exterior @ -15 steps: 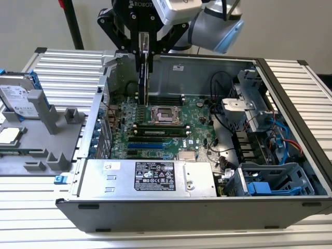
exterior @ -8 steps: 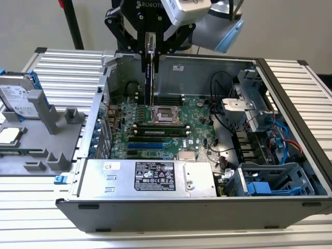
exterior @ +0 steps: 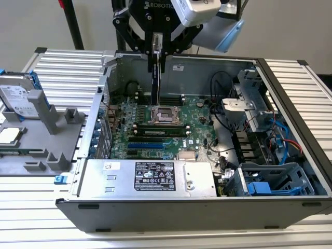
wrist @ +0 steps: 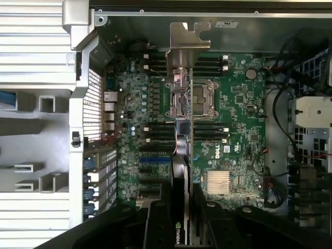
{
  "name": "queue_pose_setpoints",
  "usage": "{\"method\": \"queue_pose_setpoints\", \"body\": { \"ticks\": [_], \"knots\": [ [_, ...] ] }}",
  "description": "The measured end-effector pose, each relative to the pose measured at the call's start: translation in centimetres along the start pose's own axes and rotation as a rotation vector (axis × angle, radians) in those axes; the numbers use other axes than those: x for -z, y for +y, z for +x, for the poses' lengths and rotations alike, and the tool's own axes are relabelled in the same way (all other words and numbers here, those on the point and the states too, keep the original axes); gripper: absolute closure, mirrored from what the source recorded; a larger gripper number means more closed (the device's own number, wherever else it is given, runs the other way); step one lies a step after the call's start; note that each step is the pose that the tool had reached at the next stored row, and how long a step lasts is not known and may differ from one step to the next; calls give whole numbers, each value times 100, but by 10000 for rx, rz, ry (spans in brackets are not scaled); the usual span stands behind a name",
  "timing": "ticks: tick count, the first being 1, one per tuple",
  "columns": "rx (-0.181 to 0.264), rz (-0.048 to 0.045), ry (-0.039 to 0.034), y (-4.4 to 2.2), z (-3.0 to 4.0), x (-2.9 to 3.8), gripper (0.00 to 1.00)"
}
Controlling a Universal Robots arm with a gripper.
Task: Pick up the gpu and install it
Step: 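Pick up the gpu and move the gpu toward the slot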
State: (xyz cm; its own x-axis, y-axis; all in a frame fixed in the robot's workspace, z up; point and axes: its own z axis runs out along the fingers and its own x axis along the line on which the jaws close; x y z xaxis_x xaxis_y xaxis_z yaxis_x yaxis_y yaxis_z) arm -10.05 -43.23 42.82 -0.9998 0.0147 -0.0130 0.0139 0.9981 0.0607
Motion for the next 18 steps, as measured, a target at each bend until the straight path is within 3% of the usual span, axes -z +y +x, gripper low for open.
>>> {"method": "queue_pose_setpoints", "body": {
  "ticks": [14,18],
  "knots": [
    [1,0,0,2,-186,-3,100],
    [-1,0,0,3,-205,-3,100]
  ]
}}
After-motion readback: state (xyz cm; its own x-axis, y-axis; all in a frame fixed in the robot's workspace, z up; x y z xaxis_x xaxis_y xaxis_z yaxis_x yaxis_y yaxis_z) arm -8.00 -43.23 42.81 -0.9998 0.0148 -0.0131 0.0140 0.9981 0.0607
